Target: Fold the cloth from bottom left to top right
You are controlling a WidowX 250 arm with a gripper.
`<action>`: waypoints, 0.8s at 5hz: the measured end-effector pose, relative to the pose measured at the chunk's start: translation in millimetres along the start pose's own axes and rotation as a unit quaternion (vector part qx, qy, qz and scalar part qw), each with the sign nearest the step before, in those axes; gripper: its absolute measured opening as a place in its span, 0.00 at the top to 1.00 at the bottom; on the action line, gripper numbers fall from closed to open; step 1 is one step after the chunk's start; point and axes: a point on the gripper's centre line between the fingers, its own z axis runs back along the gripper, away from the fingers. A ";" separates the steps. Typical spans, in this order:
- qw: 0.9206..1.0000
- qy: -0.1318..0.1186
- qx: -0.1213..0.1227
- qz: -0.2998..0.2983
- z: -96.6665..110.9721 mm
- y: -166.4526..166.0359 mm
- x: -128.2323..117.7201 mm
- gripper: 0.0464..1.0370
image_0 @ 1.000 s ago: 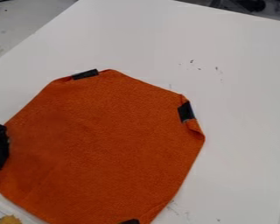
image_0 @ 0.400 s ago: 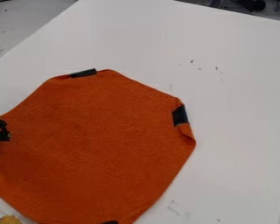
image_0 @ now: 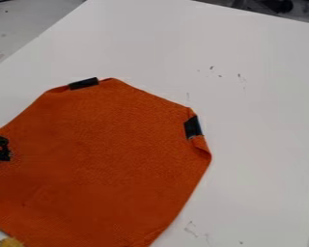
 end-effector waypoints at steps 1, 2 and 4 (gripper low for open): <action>0.999 0.001 0.027 -0.019 20.9 -13.5 2.0 0.97; 0.999 0.015 0.035 -0.038 32.5 -36.2 7.5 0.97; 0.996 0.005 0.014 -0.086 37.0 -96.7 31.5 0.97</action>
